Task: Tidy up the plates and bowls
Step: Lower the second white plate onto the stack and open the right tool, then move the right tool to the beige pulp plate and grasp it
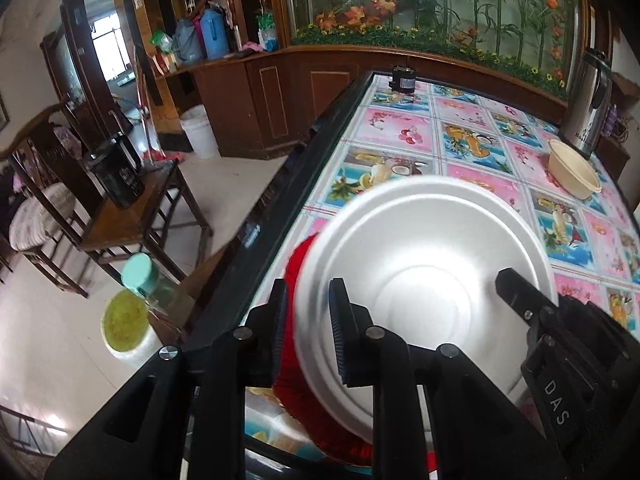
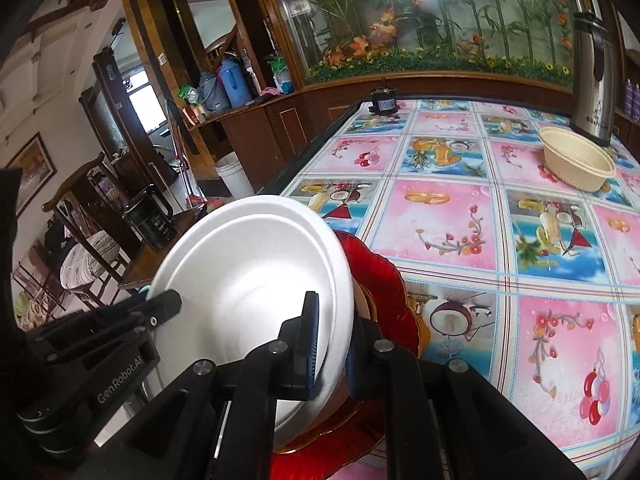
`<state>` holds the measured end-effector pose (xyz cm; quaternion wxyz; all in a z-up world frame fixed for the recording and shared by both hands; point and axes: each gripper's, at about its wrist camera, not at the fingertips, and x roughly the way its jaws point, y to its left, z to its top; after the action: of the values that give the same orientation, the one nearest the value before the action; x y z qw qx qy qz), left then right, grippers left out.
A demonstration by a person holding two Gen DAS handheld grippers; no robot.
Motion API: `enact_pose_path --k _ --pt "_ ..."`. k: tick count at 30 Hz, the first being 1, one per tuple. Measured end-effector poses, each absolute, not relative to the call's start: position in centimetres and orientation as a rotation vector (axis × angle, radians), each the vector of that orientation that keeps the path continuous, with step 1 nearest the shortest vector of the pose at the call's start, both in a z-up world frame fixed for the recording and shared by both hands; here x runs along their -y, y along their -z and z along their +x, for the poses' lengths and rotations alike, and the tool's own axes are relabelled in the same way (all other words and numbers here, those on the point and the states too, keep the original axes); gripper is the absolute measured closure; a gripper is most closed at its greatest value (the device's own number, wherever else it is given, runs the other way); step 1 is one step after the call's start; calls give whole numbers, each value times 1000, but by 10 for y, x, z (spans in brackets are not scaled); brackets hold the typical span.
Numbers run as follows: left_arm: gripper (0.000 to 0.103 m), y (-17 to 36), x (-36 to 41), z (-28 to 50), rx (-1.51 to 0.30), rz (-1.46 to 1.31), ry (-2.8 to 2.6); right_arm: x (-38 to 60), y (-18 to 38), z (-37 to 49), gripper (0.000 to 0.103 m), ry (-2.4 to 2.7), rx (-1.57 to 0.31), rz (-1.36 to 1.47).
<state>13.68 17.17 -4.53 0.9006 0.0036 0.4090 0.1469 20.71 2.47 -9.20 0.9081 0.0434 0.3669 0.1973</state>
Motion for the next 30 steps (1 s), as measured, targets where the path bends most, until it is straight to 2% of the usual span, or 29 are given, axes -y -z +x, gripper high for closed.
enact_pose_path --k 2,3,5,7,9,11,20,24,30 --pt "84 41 -169 134 -824 57 -335 -25 90 205 88 -400 -734 73" --pt "80 40 -169 133 -816 70 -342 -25 88 204 88 -397 -726 62" --pt "68 33 -169 130 -787 96 -362 -25 85 202 88 -392 -706 45" --pt "53 26 -170 124 -754 108 -379 -22 80 199 84 -392 -685 40" --pt "47 18 -172 120 -722 115 -395 -18 75 197 76 -392 -665 43" --pt "45 13 -173 118 -708 118 -402 -13 69 194 69 -391 -643 51" --pt "45 -12 -169 101 -629 76 -408 35 50 189 66 -369 -573 180" --pt "26 -30 -145 95 -585 20 -283 79 51 198 65 -303 -577 256" --pt "25 -28 -76 115 -647 81 -82 156 61 216 63 -173 -596 349"
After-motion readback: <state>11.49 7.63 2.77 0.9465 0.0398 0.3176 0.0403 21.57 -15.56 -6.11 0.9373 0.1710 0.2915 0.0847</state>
